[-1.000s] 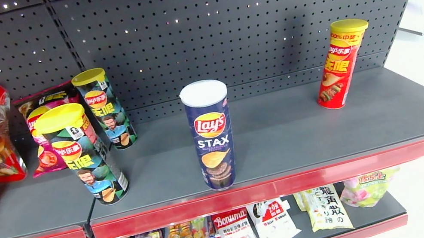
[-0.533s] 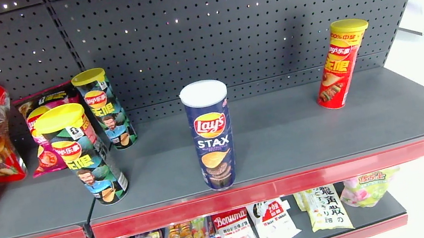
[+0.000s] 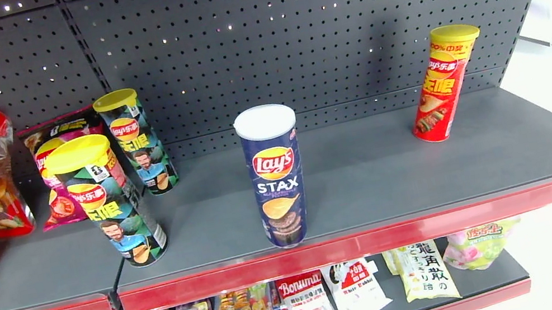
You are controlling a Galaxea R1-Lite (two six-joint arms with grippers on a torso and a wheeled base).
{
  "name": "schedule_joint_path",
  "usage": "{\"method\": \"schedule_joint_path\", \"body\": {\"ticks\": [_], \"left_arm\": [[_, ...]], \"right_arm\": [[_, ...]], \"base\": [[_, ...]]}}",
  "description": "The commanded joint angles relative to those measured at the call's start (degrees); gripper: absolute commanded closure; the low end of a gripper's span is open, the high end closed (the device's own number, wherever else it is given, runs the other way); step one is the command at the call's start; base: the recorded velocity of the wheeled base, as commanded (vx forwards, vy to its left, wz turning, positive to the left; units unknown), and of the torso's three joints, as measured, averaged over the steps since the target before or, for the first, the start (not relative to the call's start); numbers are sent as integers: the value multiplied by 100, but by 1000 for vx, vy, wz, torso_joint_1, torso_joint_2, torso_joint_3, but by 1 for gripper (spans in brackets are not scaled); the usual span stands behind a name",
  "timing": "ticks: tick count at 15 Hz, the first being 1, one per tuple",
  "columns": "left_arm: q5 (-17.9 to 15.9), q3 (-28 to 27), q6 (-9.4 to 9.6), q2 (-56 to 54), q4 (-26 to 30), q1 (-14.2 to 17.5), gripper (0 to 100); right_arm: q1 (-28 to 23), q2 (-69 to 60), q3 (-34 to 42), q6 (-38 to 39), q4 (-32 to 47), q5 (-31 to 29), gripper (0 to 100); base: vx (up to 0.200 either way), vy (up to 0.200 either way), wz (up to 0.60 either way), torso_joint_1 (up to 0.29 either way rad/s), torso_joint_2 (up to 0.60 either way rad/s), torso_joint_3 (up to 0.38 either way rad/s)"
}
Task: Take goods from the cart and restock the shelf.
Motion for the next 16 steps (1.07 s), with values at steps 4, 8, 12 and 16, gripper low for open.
{"method": "schedule_joint_path", "body": {"ticks": [4, 8, 12, 16], "left_arm": [[-66, 44, -9, 97, -96, -5, 100], [-75, 44, 0, 97, -96, -5, 100], [-391, -97, 0, 537, -236, -5, 100], [-558, -642, 26, 1662, -772, -5, 100]], "right_arm": [[25, 23, 2, -13, 3, -3, 0], [25, 23, 2, -13, 3, -3, 0], [17, 23, 2, 5, 3, -3, 0], [17, 23, 2, 13, 3, -3, 0]], "base": [[0, 0, 0, 0, 0, 0], [0, 0, 0, 0, 0, 0], [0, 0, 0, 0, 0, 0], [0, 0, 0, 0, 0, 0]]}}
